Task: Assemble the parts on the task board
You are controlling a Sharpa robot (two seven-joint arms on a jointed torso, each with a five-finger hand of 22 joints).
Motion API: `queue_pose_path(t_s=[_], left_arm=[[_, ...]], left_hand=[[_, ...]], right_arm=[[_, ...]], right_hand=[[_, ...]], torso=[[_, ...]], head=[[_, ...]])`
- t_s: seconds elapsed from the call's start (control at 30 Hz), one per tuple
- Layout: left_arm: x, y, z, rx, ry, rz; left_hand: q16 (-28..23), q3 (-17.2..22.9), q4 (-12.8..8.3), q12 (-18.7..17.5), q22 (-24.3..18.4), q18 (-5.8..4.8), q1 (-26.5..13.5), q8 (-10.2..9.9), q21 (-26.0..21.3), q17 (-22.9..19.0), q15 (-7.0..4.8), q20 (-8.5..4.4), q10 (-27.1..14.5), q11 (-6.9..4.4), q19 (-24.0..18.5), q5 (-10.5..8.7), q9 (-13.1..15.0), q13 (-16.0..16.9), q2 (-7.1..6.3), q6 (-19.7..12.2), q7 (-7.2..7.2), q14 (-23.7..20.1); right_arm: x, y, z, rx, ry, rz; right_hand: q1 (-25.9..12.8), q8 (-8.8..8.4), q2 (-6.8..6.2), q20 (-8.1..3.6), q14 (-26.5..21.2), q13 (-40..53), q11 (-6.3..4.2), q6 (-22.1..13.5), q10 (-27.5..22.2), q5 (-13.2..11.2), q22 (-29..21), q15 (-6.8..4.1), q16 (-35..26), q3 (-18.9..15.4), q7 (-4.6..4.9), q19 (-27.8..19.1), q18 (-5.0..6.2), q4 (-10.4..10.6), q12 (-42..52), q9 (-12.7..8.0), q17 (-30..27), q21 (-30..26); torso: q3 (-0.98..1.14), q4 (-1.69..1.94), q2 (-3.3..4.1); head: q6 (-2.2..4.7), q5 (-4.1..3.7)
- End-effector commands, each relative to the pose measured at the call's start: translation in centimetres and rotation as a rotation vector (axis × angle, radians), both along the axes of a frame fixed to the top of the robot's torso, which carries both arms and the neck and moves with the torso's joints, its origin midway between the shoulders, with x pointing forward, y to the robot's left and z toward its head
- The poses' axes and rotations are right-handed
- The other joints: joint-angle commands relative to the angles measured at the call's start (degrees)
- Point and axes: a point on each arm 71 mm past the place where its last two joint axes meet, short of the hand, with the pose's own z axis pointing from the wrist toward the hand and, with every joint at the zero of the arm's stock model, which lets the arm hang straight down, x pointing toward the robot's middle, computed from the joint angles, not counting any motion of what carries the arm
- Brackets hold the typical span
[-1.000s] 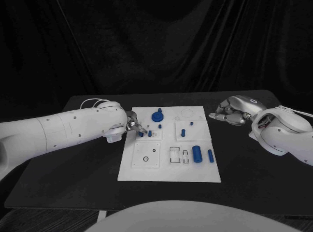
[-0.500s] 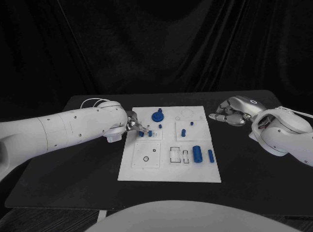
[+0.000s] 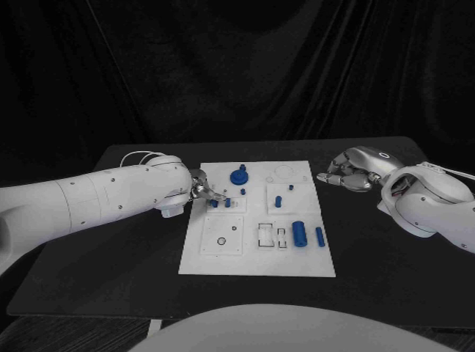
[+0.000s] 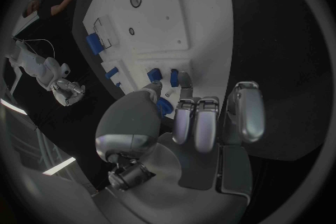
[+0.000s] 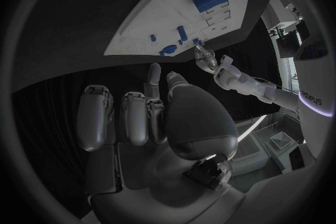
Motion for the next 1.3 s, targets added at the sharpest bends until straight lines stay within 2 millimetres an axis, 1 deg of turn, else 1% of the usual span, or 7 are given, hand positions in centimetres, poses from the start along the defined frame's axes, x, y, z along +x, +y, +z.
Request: queue_pose_path(t_s=[0.03, 0.27, 0.6, 0.73, 0.8, 0.9, 1.3], left_arm=[[-0.57, -0.20, -0.72, -0.007, 0.021, -0.012], [-0.56, -0.22, -0.67, -0.015, 0.011, -0.012], [-0.56, -0.34, -0.47, -0.040, -0.018, -0.013], [-0.59, -0.49, -0.39, -0.052, -0.029, -0.016], [-0.61, -0.58, -0.37, -0.055, -0.031, -0.019], [-0.64, -0.70, -0.34, -0.060, -0.033, -0.022], [-0.64, -0.81, -0.29, -0.064, -0.041, -0.020]], left_hand=[[0.15, -0.42, 0.03, 0.20, 10.61, 0.80, 0.37, 0.60, 0.17, 15.08, -0.54, -0.18, 5.97, -0.44, 0.15, 0.19, 0.50, 15.09, 0.62, -0.24, -0.22, 5.94], [0.15, -0.92, -0.04, 0.20, 10.61, 0.80, 1.46, 2.64, 0.19, 15.08, -0.79, -0.43, 5.97, -0.73, 0.18, 3.16, 2.30, 15.09, 1.98, -0.88, -0.53, 5.94], [0.15, -0.89, -0.07, 0.20, 10.63, 0.79, 2.50, 3.28, 0.24, 15.08, -0.94, -0.56, 5.97, -0.93, 0.21, 5.85, 2.11, 15.09, 2.67, -0.55, -0.80, 5.94], [0.15, -0.84, -0.16, 0.20, 10.62, 0.80, 3.26, 2.95, 0.21, 15.08, -1.04, -0.66, 5.97, -1.03, 0.19, 7.40, 1.53, 15.09, 2.75, -0.45, -0.90, 5.94], [0.15, -0.74, -0.14, 0.20, 10.59, 0.81, 3.95, 1.93, 0.13, 15.08, -1.07, -0.73, 5.97, -1.05, 0.13, 8.50, 0.24, 15.09, 2.88, -0.10, -0.91, 5.94], [0.15, -0.66, -0.21, 0.20, 10.59, 0.81, 4.54, 1.14, 0.11, 15.08, -1.11, -0.76, 5.97, -1.09, 0.11, 9.16, -0.85, 15.09, 2.87, 0.51, -0.94, 5.94], [0.15, -0.44, -0.41, 0.20, 10.68, 0.75, 5.52, 0.50, 0.39, 15.08, -1.20, -0.83, 5.97, -1.21, 0.30, 10.44, -1.99, 15.09, 2.84, 1.64, -1.11, 5.94]], right_arm=[[-0.02, -0.07, -0.15, -0.005, 0.006, -0.008], [-0.01, -0.08, -0.19, -0.006, 0.007, -0.008], [0.04, -0.06, -0.24, -0.007, 0.008, -0.008], [0.07, -0.07, -0.28, -0.008, 0.009, -0.009], [0.08, -0.08, -0.29, -0.009, 0.009, -0.009], [0.08, -0.09, -0.30, -0.009, 0.010, -0.009], [0.07, -0.16, -0.31, -0.009, 0.010, -0.011]], right_hand=[[0.57, -0.23, -0.12, 0.48, 3.84, 15.09, 0.45, 0.47, 6.01, -0.13, 11.11, 0.37, -0.25, 0.33, -0.03, 1.50, 0.68, -0.05, 0.20, -0.09, 2.72, -0.27], [0.58, -0.28, -0.10, 0.48, 3.82, 15.09, 0.45, 0.48, 6.01, -0.11, 11.10, 0.37, -0.30, 0.35, -0.03, 1.50, 0.69, -0.04, 0.20, -0.10, 2.65, -0.31], [0.60, -0.31, -0.06, 0.48, 3.82, 15.09, 0.46, 0.48, 6.01, -0.10, 11.09, 0.37, -0.30, 0.38, -0.02, 1.49, 0.70, -0.02, 0.20, -0.11, 2.64, -0.34], [0.61, -0.34, 0.01, 0.48, 3.81, 15.09, 0.46, 0.49, 6.01, -0.08, 11.08, 0.37, -0.35, 0.42, -0.02, 1.47, 0.71, -0.01, 0.20, -0.12, 2.57, -0.41], [0.61, -0.34, 0.01, 0.48, 3.81, 15.09, 0.46, 0.49, 6.01, -0.08, 11.08, 0.37, -0.35, 0.42, -0.02, 1.47, 0.71, -0.01, 0.20, -0.12, 2.57, -0.41], [0.64, -0.38, 0.06, 0.48, 3.81, 15.09, 0.46, 0.48, 6.01, -0.07, 11.06, 0.37, -0.37, 0.46, -0.02, 1.45, 0.72, 0.00, 0.20, -0.13, 2.54, -0.47], [0.64, -0.40, 0.08, 0.48, 3.80, 15.09, 0.46, 0.48, 6.01, -0.06, 11.05, 0.37, -0.39, 0.47, -0.01, 1.44, 0.73, 0.00, 0.20, -0.14, 2.51, -0.49]], torso=[[0.02, -0.01, -0.01], [0.01, -0.01, -0.01], [0.02, -0.01, -0.01], [0.02, 0.00, 0.01], [0.02, 0.01, -0.01], [0.02, 0.00, -0.01], [0.00, -0.04, -0.02]], head=[[0.00, -0.03], [0.00, -0.02], [0.00, 0.10], [0.00, 0.16], [0.00, 0.10], [0.00, 0.00], [0.00, -0.07]])
